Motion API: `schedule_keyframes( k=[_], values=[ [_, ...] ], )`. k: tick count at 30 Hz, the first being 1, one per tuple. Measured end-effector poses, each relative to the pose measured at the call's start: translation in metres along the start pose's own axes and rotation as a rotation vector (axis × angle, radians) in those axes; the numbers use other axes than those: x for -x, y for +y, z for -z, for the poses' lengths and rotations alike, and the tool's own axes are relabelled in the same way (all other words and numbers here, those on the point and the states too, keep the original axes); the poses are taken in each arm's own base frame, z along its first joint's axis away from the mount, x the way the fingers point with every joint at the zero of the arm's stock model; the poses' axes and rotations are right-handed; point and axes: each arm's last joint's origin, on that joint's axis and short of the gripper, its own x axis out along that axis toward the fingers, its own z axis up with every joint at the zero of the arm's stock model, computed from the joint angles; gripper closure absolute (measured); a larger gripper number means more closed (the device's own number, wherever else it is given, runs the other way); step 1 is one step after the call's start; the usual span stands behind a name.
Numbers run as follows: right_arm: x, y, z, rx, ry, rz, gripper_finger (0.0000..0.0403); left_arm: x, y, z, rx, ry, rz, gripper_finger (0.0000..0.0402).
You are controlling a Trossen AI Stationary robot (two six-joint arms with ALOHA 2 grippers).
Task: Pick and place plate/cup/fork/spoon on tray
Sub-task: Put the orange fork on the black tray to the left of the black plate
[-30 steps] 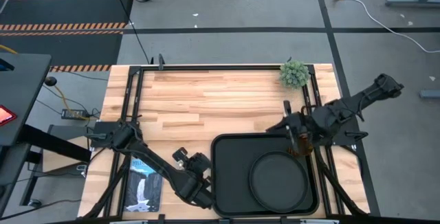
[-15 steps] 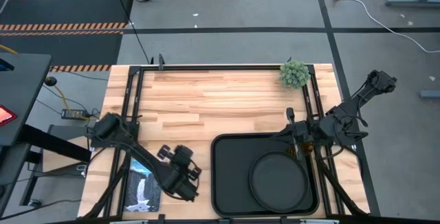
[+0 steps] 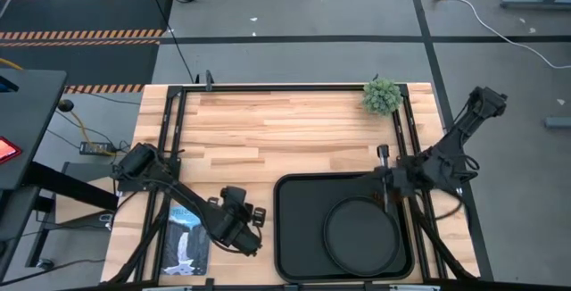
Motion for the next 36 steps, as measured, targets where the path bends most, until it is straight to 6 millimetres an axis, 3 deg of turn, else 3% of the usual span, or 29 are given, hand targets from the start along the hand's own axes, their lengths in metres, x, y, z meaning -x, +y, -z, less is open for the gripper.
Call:
schedule_keyframes(
  k=[6, 17, 26, 36],
  values=[
    [0.010, 0.010, 0.000, -0.002, -0.024, 0.014, 0.0398, -0.003, -0.009, 0.004, 0.027, -0.028, 0.090, 0.0242],
    [0.012, 0.016, 0.003, 0.029, -0.002, 0.010, 0.0398, -0.001, -0.014, 0.022, 0.142, 0.098, 0.132, 0.0256],
    [0.011, 0.018, 0.007, 0.031, 0.028, 0.010, 0.0398, 0.004, -0.034, 0.030, 0.115, 0.125, 0.004, 0.0273],
    [0.011, 0.018, 0.007, 0.028, 0.026, 0.008, 0.0398, -0.015, -0.037, 0.039, 0.125, 0.204, -0.110, 0.0274]
  ],
)
